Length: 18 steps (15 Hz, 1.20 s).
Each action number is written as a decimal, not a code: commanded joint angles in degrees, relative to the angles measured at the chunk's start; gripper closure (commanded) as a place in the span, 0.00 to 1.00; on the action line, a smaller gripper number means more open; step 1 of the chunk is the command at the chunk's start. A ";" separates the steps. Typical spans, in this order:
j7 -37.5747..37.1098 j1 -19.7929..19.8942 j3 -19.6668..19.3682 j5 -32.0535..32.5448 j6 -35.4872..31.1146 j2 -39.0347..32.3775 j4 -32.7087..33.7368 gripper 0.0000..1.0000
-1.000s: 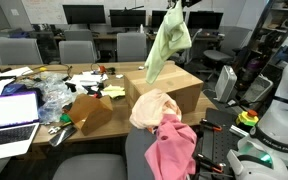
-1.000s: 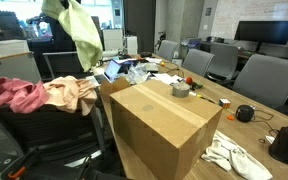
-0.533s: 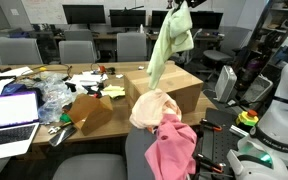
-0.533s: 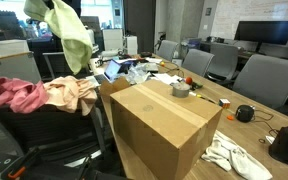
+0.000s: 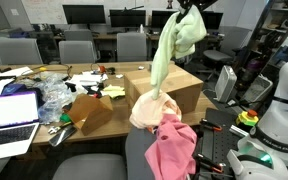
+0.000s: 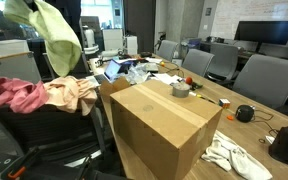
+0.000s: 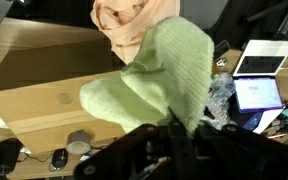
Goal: Get the three objects from the cardboard box then put them on the headrest of the grey chair
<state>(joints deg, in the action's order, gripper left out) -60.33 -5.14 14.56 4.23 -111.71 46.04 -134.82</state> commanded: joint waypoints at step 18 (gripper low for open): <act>16.49 -1.97 4.98 -2.84 3.36 -7.22 1.10 0.99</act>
<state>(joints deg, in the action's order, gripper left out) -45.81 -7.01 19.51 2.71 -109.19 40.65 -135.23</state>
